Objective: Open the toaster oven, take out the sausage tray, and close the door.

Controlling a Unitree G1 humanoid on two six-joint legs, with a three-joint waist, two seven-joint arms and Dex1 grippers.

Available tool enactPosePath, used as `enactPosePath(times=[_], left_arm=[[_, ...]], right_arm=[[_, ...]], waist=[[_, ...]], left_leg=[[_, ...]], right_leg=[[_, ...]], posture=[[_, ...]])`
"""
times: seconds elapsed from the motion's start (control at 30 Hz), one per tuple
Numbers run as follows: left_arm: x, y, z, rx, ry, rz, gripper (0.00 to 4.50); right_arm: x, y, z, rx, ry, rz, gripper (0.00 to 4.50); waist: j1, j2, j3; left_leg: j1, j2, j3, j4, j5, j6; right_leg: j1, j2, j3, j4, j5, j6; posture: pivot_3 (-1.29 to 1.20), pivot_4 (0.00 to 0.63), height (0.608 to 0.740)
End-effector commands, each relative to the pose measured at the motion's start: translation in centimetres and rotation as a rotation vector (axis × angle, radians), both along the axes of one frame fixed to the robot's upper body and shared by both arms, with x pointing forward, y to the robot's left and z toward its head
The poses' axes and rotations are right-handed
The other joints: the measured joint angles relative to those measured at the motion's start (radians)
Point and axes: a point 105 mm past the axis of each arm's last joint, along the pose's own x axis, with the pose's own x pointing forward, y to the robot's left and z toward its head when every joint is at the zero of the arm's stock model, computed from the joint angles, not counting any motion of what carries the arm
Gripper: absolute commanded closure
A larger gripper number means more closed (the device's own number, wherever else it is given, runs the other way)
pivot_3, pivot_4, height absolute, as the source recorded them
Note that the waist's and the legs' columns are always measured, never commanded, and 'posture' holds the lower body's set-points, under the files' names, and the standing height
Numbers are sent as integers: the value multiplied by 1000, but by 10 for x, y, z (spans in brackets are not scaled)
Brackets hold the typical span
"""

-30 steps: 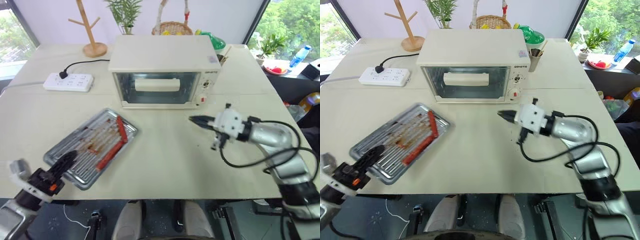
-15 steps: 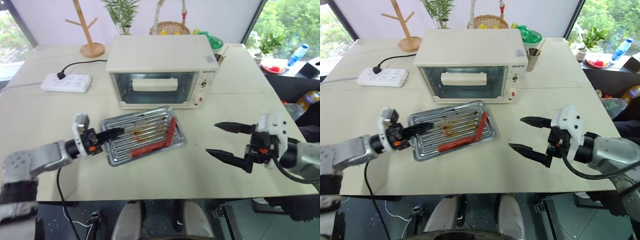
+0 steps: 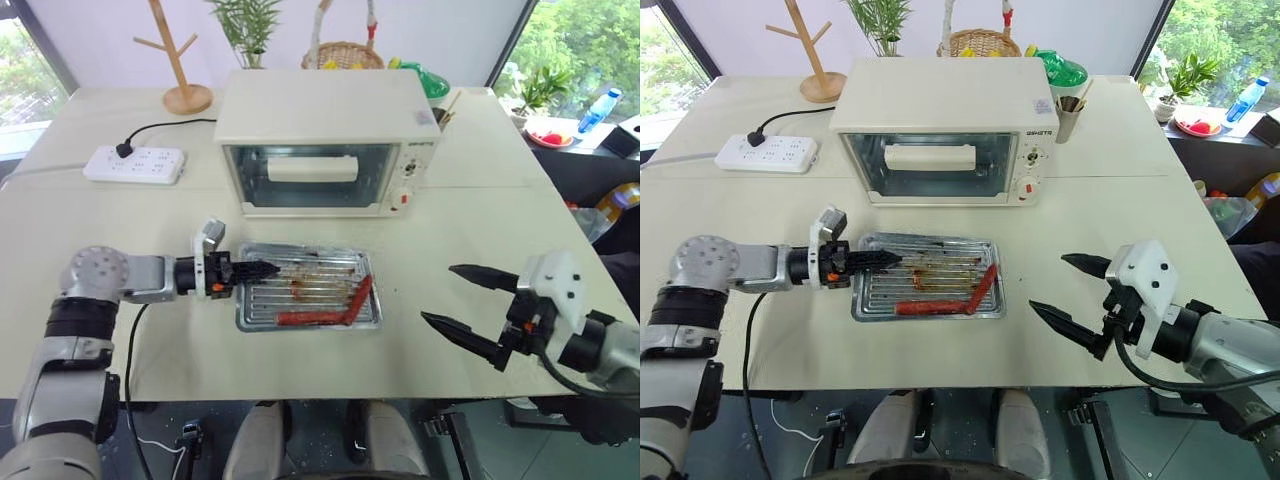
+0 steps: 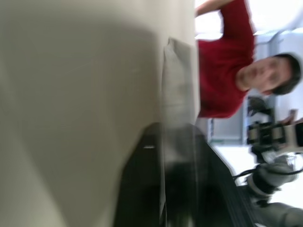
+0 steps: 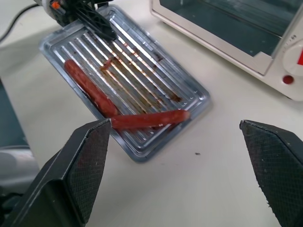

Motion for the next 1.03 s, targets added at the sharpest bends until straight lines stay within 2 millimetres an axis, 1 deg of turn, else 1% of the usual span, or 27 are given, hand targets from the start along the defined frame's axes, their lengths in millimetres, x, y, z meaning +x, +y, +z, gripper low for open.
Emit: enactPosePath(times=[0.03,0.1,0.13,0.17,0.33,0.4,0.43,0.5,0.57,0.63,0.7,0.83,0.9,1.03], left_arm=[[6,5,10,47,-104,-12,2076],[8,11,8,79,-129,1,907],[10,16,8,107,-162,16,407],[11,22,7,135,-188,31,30],[18,50,4,276,-303,93,30],[18,56,3,313,-344,95,30],[17,64,2,370,-397,95,30],[13,77,6,462,-523,86,30],[5,83,26,468,-656,51,30],[-8,84,49,486,-823,-45,30],[-20,83,61,494,-914,-126,30],[-48,85,94,502,-1016,-302,30],[-56,84,104,509,-1041,-357,30],[-59,85,106,561,-1085,-420,30]], right_arm=[[-3,5,2,-13,-31,27,0],[-3,4,0,-20,-28,32,0],[-3,4,-1,-22,-27,34,0],[-2,4,-2,-23,-26,36,0],[3,4,-3,-23,-26,50,0],[4,3,-3,-25,-26,54,0],[6,2,-4,-28,-27,57,0],[10,1,-4,-31,-27,61,0],[12,0,-5,-35,-26,70,0],[13,-2,-4,-38,-22,81,0],[13,-2,-4,-37,-19,93,0],[13,-1,-1,-49,-5,155,0],[15,-1,3,-51,-6,169,0],[19,0,11,-30,-1,192,0]], waist=[[-1,0,0],[-2,0,0],[-1,0,0],[-1,0,0],[-3,0,0],[-1,0,0],[-1,0,0],[-7,0,0],[-11,0,0],[-9,0,0],[0,1,1],[5,3,2],[2,3,2],[-1,6,4]], left_leg=[[0,0,0,0,0,0],[0,1,0,0,0,0],[0,1,0,0,0,0],[0,1,0,0,0,0],[0,2,0,0,0,0],[0,2,0,0,0,0],[0,2,0,0,0,0],[0,2,0,-1,0,0],[1,3,1,-2,0,0],[0,4,1,-3,0,0],[0,4,0,-3,0,0],[-2,3,3,-3,0,0],[-2,2,4,-3,0,0],[-3,2,8,-3,0,0]], right_leg=[[0,0,0,0,0,0],[0,0,0,0,0,0],[-1,0,0,0,0,0],[-1,0,0,0,0,0],[-1,0,0,0,0,0],[-1,0,0,0,0,0],[-1,0,0,0,0,0],[-1,-1,1,0,0,0],[-2,-3,1,0,0,0],[-3,-3,1,0,0,0],[-4,-3,1,0,0,0],[-4,-7,0,-2,0,0],[-4,-8,0,-4,0,0],[-2,-9,0,-9,0,0]], posture=[[0,150,740],[0,150,740],[0,150,740],[0,150,740],[0,150,740],[0,150,740],[0,150,740],[0,150,740],[0,150,740],[0,150,740],[0,150,740],[0,150,740],[0,150,740],[0,150,740]])
